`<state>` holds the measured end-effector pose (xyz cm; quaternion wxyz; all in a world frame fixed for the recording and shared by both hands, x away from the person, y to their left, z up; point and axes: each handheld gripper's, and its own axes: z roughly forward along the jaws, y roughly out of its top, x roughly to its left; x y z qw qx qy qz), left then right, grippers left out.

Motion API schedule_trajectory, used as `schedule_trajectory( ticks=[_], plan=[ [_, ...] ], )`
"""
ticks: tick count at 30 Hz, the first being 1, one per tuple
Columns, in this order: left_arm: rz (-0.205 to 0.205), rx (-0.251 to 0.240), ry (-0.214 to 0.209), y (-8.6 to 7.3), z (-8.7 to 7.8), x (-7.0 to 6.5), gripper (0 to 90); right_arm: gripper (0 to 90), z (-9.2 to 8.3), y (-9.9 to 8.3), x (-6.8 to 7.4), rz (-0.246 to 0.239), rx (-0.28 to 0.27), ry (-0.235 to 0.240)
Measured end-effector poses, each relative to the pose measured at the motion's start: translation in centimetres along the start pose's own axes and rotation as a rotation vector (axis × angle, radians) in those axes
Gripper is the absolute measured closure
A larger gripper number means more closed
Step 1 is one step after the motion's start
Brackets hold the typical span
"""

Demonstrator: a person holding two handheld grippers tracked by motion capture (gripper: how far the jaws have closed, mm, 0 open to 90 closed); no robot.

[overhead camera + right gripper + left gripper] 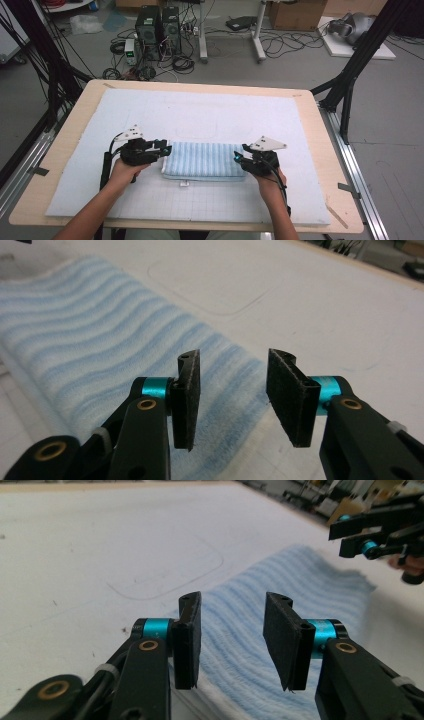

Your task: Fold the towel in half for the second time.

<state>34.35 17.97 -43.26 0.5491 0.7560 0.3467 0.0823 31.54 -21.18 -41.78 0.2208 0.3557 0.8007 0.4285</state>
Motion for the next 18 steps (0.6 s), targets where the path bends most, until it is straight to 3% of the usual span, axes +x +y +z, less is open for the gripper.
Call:
schedule_trajectory(
  ticks=[8,11,18],
  plan=[
    [0.054,0.164,-0.003,-0.9,0.9,-0.9,59.2,55.2,1.7,-0.6,0.8,-0.02,0.084,0.037],
    [0.058,0.181,-0.006,-1.5,0.9,-1.2,59.0,52.9,1.9,-1.4,1.4,-0.028,0.128,0.06],
    [0.094,0.212,-0.011,-2.3,0.4,-2.2,59.0,48.8,1.2,-2.3,2.0,-0.051,0.141,0.082]
  ],
)
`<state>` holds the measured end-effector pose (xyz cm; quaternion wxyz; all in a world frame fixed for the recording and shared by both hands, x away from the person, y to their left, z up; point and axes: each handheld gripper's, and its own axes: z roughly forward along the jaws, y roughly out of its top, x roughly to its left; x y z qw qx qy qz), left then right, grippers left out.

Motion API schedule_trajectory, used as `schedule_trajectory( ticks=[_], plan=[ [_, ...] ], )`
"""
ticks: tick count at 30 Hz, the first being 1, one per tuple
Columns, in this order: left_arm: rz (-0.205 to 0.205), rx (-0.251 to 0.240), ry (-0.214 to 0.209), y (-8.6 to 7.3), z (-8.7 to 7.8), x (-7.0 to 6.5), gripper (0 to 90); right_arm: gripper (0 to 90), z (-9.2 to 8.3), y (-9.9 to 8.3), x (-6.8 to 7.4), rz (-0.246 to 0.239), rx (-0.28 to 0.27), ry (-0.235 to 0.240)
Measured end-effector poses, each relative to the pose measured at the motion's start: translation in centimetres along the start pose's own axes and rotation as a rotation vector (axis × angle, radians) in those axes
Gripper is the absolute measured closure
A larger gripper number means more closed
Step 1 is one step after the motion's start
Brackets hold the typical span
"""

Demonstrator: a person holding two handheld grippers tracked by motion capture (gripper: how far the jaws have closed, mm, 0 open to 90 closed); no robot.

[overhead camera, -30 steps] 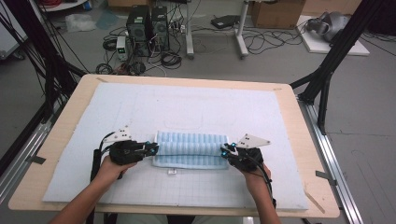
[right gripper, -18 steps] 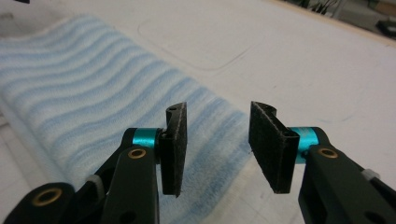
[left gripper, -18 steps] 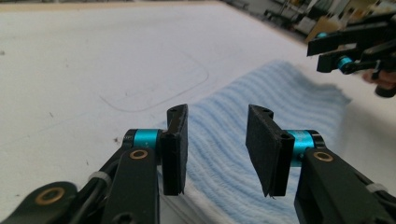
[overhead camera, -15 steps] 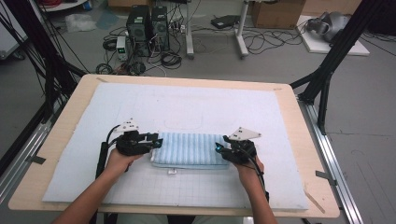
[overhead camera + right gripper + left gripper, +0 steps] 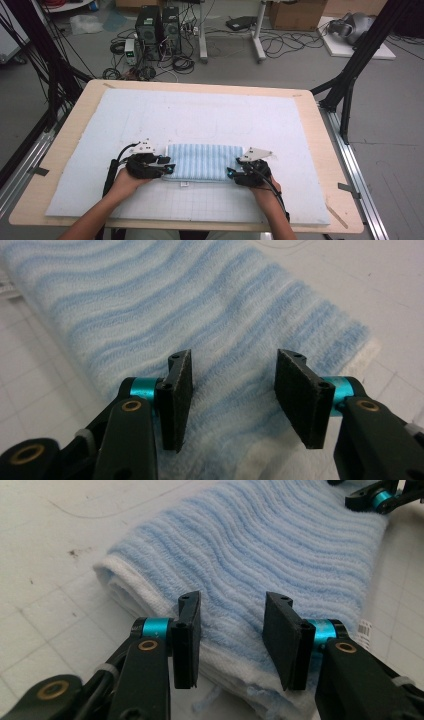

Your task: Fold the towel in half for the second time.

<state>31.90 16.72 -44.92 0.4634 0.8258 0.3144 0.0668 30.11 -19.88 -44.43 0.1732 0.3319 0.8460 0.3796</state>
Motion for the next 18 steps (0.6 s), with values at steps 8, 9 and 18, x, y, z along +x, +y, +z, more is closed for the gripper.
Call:
schedule_trajectory(
  ticks=[8,9,18],
  plan=[
    [-0.045,-0.042,0.013,0.8,-0.4,0.8,53.8,42.7,-0.7,0.2,-0.1,0.018,-0.032,0.022],
    [-0.047,-0.058,0.027,1.1,-0.4,1.2,53.5,42.7,-0.7,0.3,-0.2,0.03,-0.047,0.028],
    [-0.087,-0.084,0.103,1.8,1.6,3.6,60.7,54.6,1.6,2.1,-2.8,0.079,-0.068,-0.01]
  ],
)
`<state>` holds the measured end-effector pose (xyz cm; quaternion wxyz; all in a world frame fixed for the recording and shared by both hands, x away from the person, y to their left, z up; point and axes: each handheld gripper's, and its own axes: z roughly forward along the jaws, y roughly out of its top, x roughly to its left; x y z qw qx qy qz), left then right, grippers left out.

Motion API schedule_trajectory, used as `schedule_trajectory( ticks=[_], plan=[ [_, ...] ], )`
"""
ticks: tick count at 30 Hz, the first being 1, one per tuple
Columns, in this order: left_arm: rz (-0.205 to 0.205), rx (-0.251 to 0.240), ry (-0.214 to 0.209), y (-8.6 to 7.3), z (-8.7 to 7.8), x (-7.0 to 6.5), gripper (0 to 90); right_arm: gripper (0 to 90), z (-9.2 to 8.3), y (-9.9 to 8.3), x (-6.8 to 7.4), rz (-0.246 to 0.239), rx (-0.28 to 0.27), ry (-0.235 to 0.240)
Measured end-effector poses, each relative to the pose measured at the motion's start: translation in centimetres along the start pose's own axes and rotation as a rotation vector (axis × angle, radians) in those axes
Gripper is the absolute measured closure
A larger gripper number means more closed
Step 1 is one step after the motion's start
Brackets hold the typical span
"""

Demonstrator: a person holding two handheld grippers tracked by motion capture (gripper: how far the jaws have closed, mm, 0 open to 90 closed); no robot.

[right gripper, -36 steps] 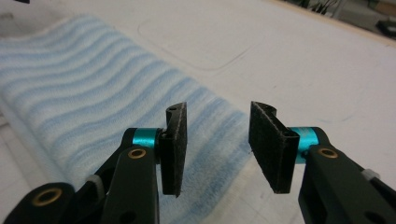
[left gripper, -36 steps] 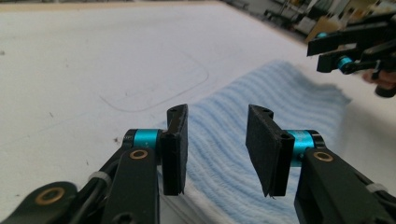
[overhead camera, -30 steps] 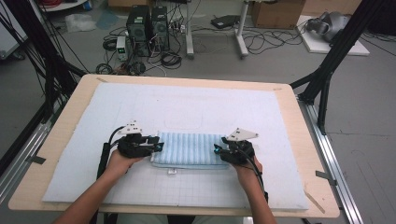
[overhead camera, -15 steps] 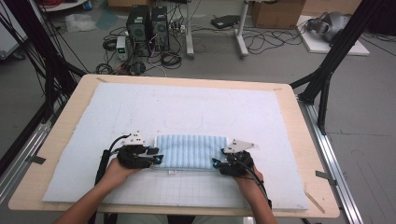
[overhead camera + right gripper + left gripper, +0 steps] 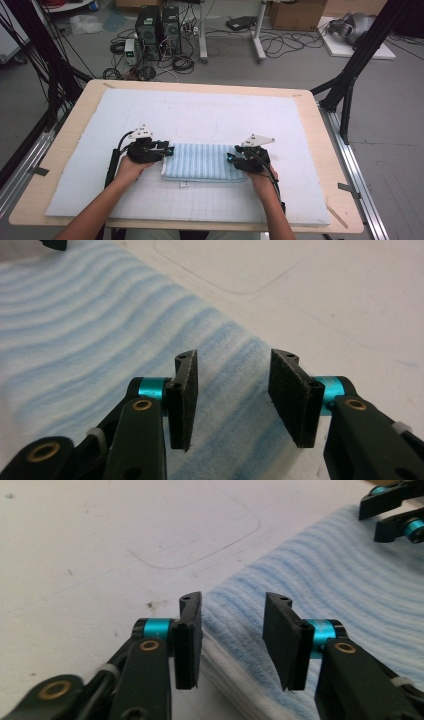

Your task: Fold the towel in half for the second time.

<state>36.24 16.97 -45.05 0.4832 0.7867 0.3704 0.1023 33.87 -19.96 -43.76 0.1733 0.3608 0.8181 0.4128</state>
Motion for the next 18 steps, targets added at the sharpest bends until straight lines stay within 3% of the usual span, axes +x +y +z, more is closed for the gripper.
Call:
schedule_trajectory(
  ticks=[5,9,11,15,18],
  plan=[
    [0.008,0.042,0.011,0.1,0.1,0.0,61.5,53.6,0.2,-0.6,-0.2,-0.021,0.04,-0.021],
    [-0.026,0.05,0.007,0.1,-0.5,0.3,61.1,49.2,-0.9,-1.2,-0.4,-0.022,0.03,-0.041],
    [-0.025,0.002,0.011,0.3,-1.1,0.5,59.7,46.0,-1.8,-1.4,-0.9,-0.001,-0.001,-0.055],
    [-0.04,-0.11,0.007,0.5,-2.6,1.3,48.0,39.0,-3.6,-1.6,-1.7,0.036,-0.062,-0.081],
    [-0.051,-0.189,-0.029,0.6,-3.6,1.9,37.9,29.6,-4.5,-1.6,-2.2,0.039,-0.091,-0.1]
  ],
)
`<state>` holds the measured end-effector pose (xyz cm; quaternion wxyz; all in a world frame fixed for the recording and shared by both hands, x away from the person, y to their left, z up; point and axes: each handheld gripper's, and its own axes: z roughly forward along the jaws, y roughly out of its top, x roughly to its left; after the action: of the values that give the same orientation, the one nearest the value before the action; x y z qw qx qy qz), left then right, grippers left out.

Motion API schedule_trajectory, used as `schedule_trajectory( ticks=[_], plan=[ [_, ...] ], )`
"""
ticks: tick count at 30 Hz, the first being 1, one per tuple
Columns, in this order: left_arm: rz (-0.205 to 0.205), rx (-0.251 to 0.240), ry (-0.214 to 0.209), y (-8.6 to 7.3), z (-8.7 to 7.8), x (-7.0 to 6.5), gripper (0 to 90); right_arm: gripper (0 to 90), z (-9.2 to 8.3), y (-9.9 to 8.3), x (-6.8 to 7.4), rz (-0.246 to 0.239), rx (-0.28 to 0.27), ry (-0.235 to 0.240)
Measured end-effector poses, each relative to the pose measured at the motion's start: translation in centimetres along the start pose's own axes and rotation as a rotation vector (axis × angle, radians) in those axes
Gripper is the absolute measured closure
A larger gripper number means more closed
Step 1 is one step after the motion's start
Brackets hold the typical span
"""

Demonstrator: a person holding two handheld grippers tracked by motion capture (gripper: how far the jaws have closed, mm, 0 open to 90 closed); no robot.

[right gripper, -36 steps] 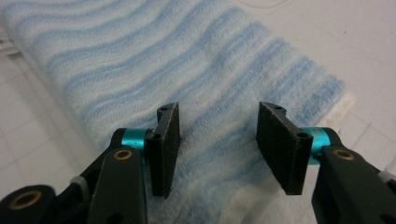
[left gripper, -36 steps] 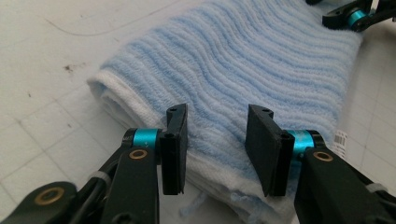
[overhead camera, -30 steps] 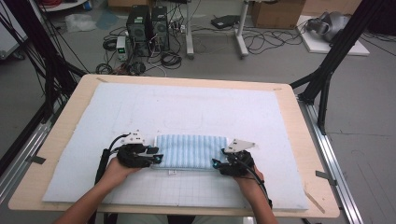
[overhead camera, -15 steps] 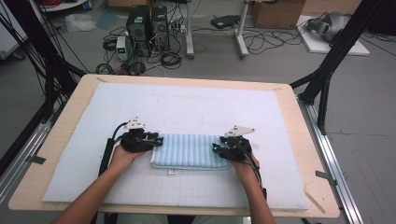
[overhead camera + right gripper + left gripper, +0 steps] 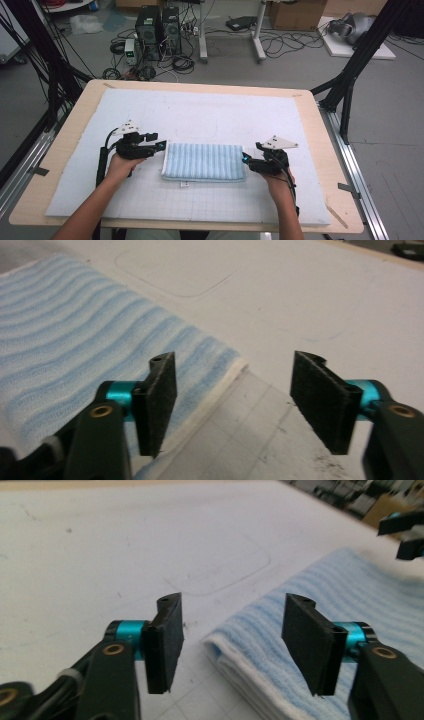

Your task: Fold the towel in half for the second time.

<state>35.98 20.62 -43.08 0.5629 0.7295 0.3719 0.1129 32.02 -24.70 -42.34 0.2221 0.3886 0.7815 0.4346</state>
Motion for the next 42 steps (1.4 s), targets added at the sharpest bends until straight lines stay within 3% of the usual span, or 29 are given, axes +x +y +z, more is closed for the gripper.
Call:
schedule_trajectory(
  ticks=[3,5,8,11,22,31,42],
  plan=[
    [-0.007,-0.059,0.005,0.3,-0.7,0.1,25.0,21.6,-0.8,0.2,-0.1,-0.033,-0.028,-0.026],
    [0.008,-0.086,0.013,0.5,-1.2,0.1,14.7,18.1,-1.1,0.3,-0.2,-0.022,-0.046,-0.029],
    [0.022,-0.103,0.036,0.6,-1.8,0.0,14.8,11.3,-1.5,0.3,-0.1,-0.022,-0.059,-0.035],
    [0.028,-0.109,0.043,0.6,-2.2,0.1,14.9,11.3,-1.9,0.1,-0.1,-0.046,-0.063,-0.033],
    [0.052,-0.112,0.043,0.1,-2.6,0.3,15.9,11.2,-2.6,-0.1,-1.1,-0.024,-0.074,-0.06],
    [0.08,-0.097,0.043,-0.2,-2.6,-0.2,16.7,11.2,-2.9,0.1,-1.0,-0.015,-0.077,-0.079],
    [0.084,-0.093,0.043,-0.2,-2.6,-0.4,17.3,11.2,-2.9,0.2,-1.1,-0.013,-0.084,-0.083]
  ],
)
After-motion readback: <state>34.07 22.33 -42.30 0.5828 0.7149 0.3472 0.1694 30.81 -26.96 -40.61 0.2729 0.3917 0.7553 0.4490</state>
